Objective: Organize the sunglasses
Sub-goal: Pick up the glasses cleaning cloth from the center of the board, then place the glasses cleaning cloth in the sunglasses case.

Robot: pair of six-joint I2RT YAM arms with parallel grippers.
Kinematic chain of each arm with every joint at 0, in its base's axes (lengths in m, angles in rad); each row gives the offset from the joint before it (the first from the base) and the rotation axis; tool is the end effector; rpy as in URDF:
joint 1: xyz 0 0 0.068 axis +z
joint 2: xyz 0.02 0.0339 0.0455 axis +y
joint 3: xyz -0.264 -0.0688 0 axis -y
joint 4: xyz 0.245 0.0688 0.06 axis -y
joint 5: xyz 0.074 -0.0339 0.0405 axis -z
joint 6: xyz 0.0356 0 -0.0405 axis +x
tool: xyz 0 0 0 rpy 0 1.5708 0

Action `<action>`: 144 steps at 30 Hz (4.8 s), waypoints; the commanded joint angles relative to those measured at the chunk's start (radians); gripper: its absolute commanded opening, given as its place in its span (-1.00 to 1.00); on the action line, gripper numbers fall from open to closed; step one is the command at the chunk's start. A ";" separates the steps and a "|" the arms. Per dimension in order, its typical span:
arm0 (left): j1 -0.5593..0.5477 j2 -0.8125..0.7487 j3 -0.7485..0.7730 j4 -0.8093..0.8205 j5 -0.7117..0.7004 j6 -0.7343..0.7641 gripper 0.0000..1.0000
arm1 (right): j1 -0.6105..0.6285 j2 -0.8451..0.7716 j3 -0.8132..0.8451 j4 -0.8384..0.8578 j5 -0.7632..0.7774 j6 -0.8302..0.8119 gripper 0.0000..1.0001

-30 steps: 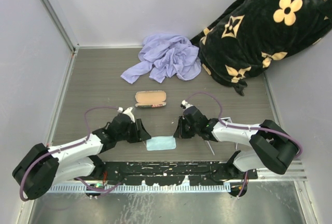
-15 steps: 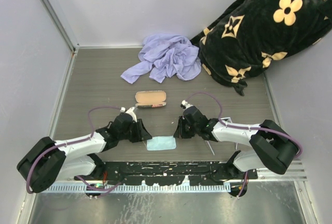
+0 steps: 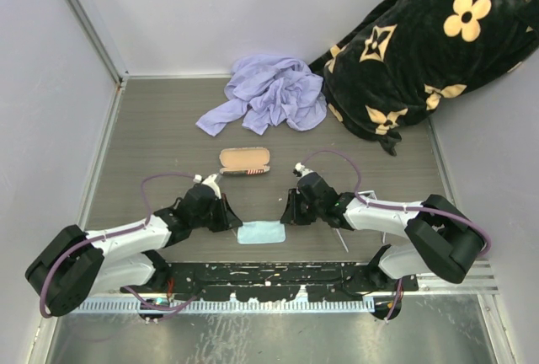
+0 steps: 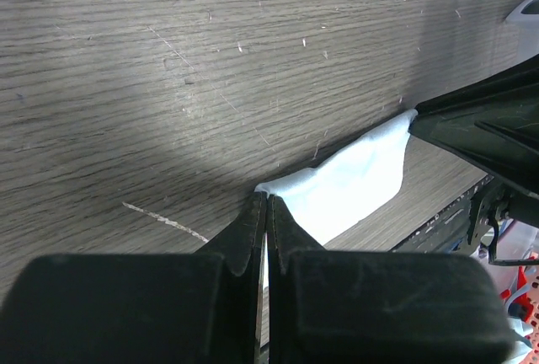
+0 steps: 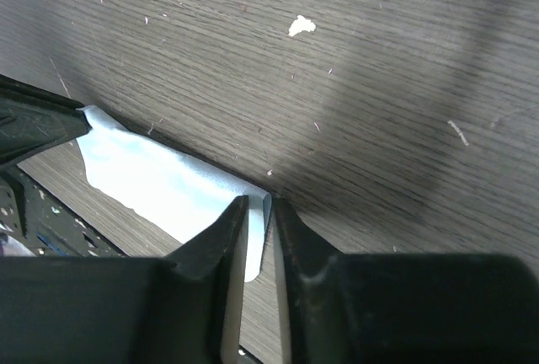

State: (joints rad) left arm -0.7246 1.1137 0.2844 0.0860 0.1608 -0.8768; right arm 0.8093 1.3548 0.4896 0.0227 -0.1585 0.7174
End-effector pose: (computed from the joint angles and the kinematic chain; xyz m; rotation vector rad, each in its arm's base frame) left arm 0.1412 -0.1326 0.1364 -0.1025 2.5154 -0.9342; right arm 0.1620 0.1780 0.1423 -0.1978 2.5900 0.8331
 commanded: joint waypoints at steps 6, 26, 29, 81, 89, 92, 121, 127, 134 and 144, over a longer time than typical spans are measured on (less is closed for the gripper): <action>-0.001 -0.016 -0.007 0.000 -0.017 0.001 -0.99 | -0.005 -0.010 -0.004 0.046 0.009 0.015 -0.14; -0.002 -0.012 -0.005 -0.005 -0.017 0.006 -0.99 | -0.005 0.063 0.007 0.076 -0.048 0.028 -0.21; -0.002 -0.014 -0.004 -0.005 -0.017 0.006 -1.00 | -0.005 0.070 0.007 0.086 -0.050 0.031 -0.22; 0.160 0.016 0.283 -0.141 -0.162 0.110 -0.99 | -0.116 0.172 0.350 0.118 -0.003 -0.079 -0.99; 0.235 0.095 0.384 -0.149 -0.121 0.162 -1.00 | -0.168 0.273 0.510 0.075 -0.060 -0.126 -0.99; 0.263 0.119 0.413 -0.148 -0.111 0.173 -0.99 | -0.177 0.312 0.563 0.064 -0.069 -0.134 -0.99; 0.419 0.461 0.641 -0.063 -0.014 0.290 -0.99 | -0.265 0.543 0.766 0.056 -0.146 -0.148 -0.99; 0.426 0.505 0.669 -0.065 0.005 0.313 -0.99 | -0.265 0.562 0.777 0.056 -0.153 -0.146 -0.99; 0.430 0.529 0.676 -0.052 0.019 0.312 -0.99 | -0.268 0.572 0.779 0.053 -0.148 -0.147 -0.99; 0.445 0.532 0.684 -0.052 0.010 0.312 -0.99 | -0.274 0.572 0.777 0.048 -0.140 -0.152 -0.99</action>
State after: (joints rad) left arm -0.2920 1.6478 0.9295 -0.0132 0.1619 -0.5823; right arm 0.5404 1.9316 1.2255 0.0505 -0.2981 0.5804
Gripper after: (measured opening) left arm 0.008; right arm 0.028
